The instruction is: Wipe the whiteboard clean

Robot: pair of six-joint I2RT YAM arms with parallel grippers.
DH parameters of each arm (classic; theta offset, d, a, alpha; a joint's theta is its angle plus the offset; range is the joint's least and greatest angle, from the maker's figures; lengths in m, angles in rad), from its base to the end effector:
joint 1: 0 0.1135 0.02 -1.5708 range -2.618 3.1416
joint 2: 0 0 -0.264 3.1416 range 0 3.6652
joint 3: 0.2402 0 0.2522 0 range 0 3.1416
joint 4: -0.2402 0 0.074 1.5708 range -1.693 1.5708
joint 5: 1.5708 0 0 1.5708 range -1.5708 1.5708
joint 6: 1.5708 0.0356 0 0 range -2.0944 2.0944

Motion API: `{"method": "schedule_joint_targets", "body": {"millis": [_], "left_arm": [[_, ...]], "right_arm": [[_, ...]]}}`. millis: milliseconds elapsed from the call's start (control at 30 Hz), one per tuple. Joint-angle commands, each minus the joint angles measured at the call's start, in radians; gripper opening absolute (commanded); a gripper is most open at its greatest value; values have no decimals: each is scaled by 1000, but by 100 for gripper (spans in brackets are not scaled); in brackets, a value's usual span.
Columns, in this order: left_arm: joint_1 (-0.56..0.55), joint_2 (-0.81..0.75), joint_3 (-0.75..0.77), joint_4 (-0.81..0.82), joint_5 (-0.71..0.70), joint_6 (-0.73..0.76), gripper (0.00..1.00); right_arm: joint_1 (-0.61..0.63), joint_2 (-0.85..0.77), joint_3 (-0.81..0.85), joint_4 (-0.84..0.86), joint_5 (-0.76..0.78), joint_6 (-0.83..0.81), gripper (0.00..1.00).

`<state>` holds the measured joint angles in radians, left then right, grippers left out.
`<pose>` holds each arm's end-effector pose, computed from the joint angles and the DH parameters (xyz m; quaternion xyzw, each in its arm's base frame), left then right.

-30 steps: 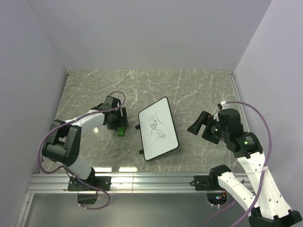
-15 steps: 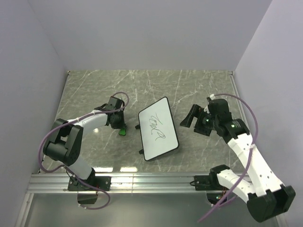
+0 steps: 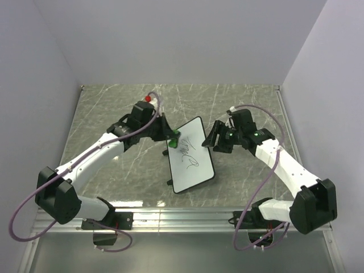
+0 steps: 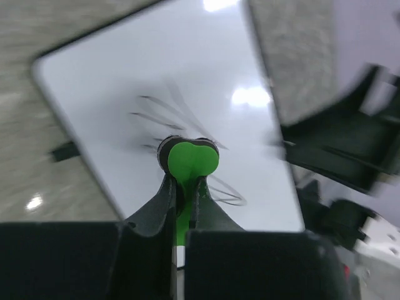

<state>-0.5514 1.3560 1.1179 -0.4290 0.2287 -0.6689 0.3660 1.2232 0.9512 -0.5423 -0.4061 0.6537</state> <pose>0.2524 -0.1647 0.3047 -0.0027 0.8951 -0.3327 0.2967 0.2334 0.1045 0.2761 0.0568 0.9115 0.3401 0.2242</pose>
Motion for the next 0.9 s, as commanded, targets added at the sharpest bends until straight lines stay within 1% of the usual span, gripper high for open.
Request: {"method": "schedule_joint_targets", "body": {"millis": [0, 67, 100, 133, 267, 367, 500, 567, 633, 667, 700, 800, 833, 867], "left_arm": [[-105, 2, 19, 99, 136, -104, 0], [-165, 15, -9, 192, 162, -159, 0], [-185, 31, -19, 226, 167, -178, 0], [-218, 49, -39, 272, 170, -208, 0], [-295, 106, -56, 341, 152, -245, 0], [-327, 170, -69, 358, 112, -265, 0], [-337, 230, -107, 362, 45, -273, 0], [-337, 236, -121, 340, -3, -271, 0], [-337, 238, -139, 302, -87, -264, 0], [-334, 239, -144, 291, -113, -259, 0], [-332, 241, -150, 282, -165, -245, 0], [-305, 238, -177, 260, -225, -225, 0], [-282, 235, -190, 262, -226, -222, 0], [-269, 224, -220, 266, -226, -218, 0]], "right_arm": [[34, 36, 43, 91, -13, 1, 68], [48, 55, 43, 105, -5, 4, 59], [53, 71, 43, 110, -5, 4, 51], [63, 84, 47, 108, 3, 0, 39], [82, 91, 49, 93, 24, -14, 21], [85, 82, 38, 78, 41, -20, 18], [88, 64, 32, 51, 52, -34, 16], [86, 47, 32, 33, 58, -37, 14], [88, 35, 32, 18, 56, -40, 13], [90, 26, 32, 16, 52, -42, 9], [88, 21, 32, 12, 49, -43, 8], [90, 6, 31, -13, 53, -51, 4], [91, -4, 31, -24, 58, -52, 1], [91, -5, 31, -30, 61, -54, 0]]}}
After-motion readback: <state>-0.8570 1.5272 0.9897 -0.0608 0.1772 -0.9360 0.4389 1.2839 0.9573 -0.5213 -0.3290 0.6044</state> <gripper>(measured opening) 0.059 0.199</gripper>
